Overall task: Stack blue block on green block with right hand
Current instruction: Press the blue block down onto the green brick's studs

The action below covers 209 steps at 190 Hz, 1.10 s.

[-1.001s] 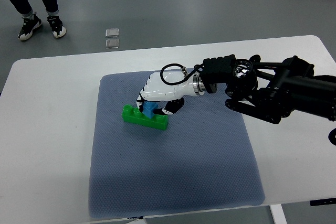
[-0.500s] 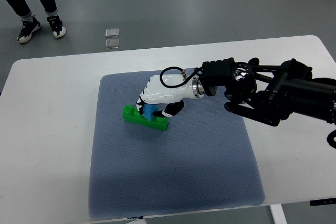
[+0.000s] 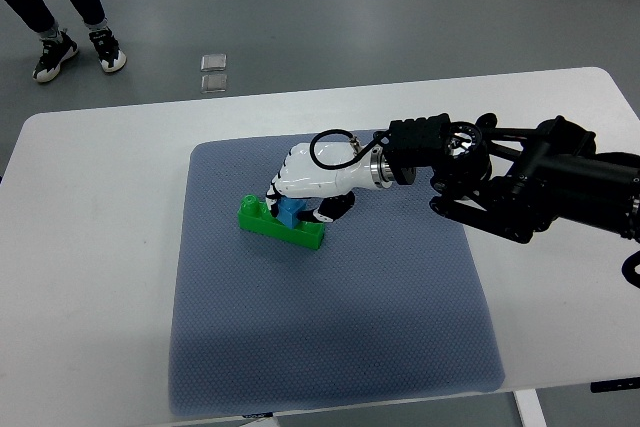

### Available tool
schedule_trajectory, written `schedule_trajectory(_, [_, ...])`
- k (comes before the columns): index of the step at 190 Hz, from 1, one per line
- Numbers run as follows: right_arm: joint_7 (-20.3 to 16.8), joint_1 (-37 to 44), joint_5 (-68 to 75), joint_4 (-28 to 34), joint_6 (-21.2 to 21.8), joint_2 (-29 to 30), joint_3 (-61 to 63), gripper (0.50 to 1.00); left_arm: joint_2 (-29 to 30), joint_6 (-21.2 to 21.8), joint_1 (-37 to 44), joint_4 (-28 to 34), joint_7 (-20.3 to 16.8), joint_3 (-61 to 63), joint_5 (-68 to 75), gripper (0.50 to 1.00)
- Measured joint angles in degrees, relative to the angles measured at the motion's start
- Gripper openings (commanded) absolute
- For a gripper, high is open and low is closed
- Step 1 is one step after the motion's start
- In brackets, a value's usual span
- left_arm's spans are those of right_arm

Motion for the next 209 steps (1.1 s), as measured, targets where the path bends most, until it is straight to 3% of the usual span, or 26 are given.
schedule_trajectory(162, [-0.07,-1.02,-1.79,-1.35,-1.17,0.46,-0.03,0.564,0.0,0.0,0.0,-0.02,0.0,0.0,0.0,1.0])
schedule_trajectory(171, [-0.07,-1.02,-1.79,-1.35,-1.17,0.46,-0.03,0.592,0.0,0.0,0.0,-0.02,0.0,0.0,0.0,1.0])
schedule_trajectory(178, [-0.07,-1.02,-1.76,-1.35,-1.2,0.46,-0.03,0.666,0.0,0.0,0.0,-0.02,0.0,0.0,0.0,1.0])
schedule_trajectory(196, [-0.07,-0.9,-1.38,-1.42,-1.42,0.45,0.34,0.799,0.0,0.0,0.0,-0.02,0.0,0.0,0.0,1.0])
schedule_trajectory(209, [-0.03,-0.73,-0.99,-1.44,-1.98,0.39,0.6,0.844,0.0,0.0,0.0,-0.02,0.0,0.0,0.0,1.0])
